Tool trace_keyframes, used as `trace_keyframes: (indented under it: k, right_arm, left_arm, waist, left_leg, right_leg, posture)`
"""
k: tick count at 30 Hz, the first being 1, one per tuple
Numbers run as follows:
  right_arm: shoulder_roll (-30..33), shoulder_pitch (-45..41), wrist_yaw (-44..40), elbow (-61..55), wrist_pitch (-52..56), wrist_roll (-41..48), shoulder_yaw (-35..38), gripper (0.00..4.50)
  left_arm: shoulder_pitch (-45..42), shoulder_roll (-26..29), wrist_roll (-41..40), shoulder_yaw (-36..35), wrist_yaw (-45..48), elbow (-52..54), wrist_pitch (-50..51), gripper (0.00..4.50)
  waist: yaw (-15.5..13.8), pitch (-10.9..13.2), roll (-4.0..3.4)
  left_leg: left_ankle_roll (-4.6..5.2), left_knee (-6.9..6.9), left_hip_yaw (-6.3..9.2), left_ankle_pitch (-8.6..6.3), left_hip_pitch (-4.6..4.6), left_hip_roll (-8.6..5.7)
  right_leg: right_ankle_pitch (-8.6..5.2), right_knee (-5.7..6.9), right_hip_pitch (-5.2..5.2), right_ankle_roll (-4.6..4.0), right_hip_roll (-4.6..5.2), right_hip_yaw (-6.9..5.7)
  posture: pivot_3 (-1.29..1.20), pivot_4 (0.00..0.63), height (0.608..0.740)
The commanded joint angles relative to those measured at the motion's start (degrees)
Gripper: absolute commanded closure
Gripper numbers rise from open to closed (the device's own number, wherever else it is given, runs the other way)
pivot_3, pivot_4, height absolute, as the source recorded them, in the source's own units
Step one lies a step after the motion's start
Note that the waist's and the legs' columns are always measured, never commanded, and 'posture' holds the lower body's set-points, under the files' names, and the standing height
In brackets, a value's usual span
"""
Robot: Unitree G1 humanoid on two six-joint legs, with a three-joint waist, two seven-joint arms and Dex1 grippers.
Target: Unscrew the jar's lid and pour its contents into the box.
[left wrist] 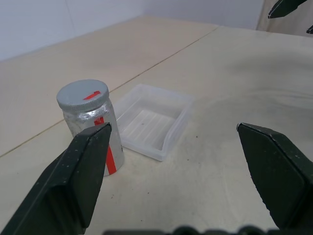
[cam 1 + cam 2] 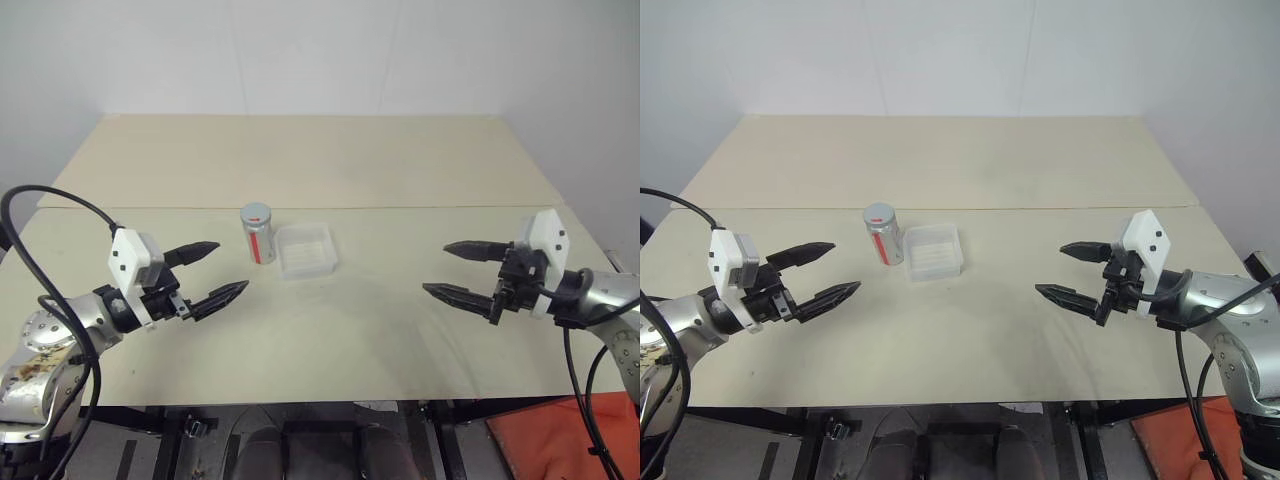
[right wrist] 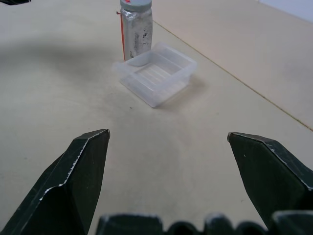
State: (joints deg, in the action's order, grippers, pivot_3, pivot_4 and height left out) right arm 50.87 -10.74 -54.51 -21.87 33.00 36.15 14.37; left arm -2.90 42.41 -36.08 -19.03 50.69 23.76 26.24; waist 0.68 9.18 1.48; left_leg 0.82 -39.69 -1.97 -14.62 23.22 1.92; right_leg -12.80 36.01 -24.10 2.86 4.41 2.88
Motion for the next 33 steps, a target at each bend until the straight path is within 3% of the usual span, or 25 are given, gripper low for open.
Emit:
trace_keyframes:
  k: [1,12,26,33]
  right_arm:
    - [-0.05,-1.02,-0.22,-0.59,-1.57,0.11,1.13,0.00]
    - [-0.42,-0.83,0.26,-0.79,-1.68,0.00,1.17,0.00]
    - [-2.02,-1.78,1.70,-0.84,-2.10,-0.30,0.92,0.00]
    - [-2.44,-1.40,2.52,-2.54,-1.58,0.33,1.90,0.00]
  left_arm:
    - [-0.37,0.20,-0.10,-0.28,0.45,0.27,-1.49,0.04]
    - [-0.88,-1.20,1.72,0.57,-2.20,0.00,-1.83,0.04]
    - [-6.98,-23.73,19.33,10.48,-30.04,-4.32,-9.54,0.04]
    - [-11.15,-28.58,24.76,14.16,-35.04,-10.31,-13.27,0.04]
  waist:
    - [0.00,0.00,0.00]
    - [-0.01,0.00,0.00]
    - [-0.53,-0.01,0.02]
    - [-0.82,0.00,0.02]
  left_leg:
    - [0.00,0.00,0.00,0.00,0.00,0.00]
    - [0.00,0.00,0.00,0.00,0.00,0.00]
    - [0.00,-0.05,0.05,0.00,-0.02,-0.06]
    - [0.00,-0.05,0.05,0.00,0.03,-0.07]
  right_leg:
    - [0.00,0.00,0.00,0.00,0.00,0.00]
    - [0.00,0.00,0.00,0.00,0.00,0.00]
    - [0.09,-0.02,0.10,0.06,0.01,0.01]
    - [0.10,-0.04,0.06,0.07,0.01,0.02]
  posture:
    - [0.00,0.150,0.740]
    - [0.00,0.150,0.740]
    - [0.00,0.150,0.740]
    - [0.00,0.150,0.740]
